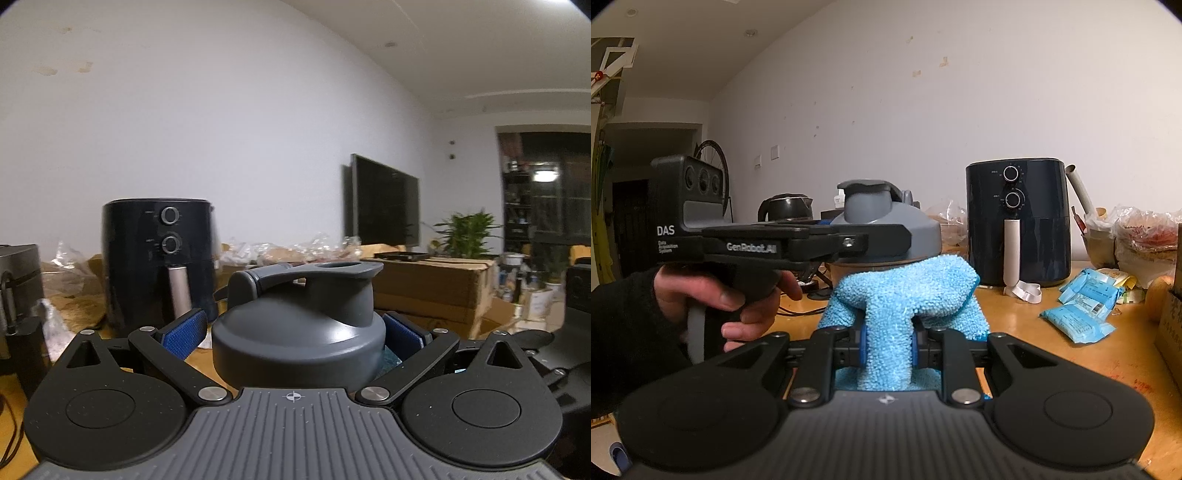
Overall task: Clean container
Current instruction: 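Rotate the left tool to twist the bottle base on the cloth while the right tool holds it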
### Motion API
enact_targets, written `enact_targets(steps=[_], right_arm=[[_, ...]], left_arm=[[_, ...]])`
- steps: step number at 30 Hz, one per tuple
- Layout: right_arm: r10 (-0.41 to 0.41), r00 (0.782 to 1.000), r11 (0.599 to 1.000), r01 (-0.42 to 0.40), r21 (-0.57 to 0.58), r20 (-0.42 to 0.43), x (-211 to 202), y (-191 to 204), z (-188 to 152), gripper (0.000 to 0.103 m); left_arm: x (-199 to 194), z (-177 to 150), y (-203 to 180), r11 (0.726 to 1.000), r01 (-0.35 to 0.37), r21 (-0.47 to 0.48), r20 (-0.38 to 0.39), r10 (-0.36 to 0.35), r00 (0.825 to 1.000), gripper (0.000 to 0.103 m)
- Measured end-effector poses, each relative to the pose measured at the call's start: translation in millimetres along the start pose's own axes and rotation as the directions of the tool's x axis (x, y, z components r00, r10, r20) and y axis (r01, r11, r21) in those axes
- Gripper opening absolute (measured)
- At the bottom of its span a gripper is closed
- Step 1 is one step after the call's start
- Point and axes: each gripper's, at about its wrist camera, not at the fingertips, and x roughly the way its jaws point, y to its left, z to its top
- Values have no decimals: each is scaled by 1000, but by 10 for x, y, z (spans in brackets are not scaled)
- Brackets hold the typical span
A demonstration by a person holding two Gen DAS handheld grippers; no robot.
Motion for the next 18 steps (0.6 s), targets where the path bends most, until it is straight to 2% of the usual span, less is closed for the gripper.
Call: enact_targets(steps=[5, 10, 14, 18], right_arm=[[1, 1000, 1000, -1, 4, -2, -9, 4, -23, 19], [-4, 1000, 1000, 4, 13, 2, -41, -8, -39, 19], [-7, 1000, 1000, 7, 19, 4, -63, -18, -47, 19], [-10, 1000, 1000, 10, 24, 5, -72, -24, -64, 19]], left_arm=[[28, 11, -110, 996, -88, -13, -7, 88, 996, 103], [38, 28, -238, 984, -177, -16, 8, 177, 984, 103], [66, 42, -375, 969, -247, -3, 13, 247, 969, 103], [131, 68, -475, 946, -324, -11, 2, 324, 946, 103]])
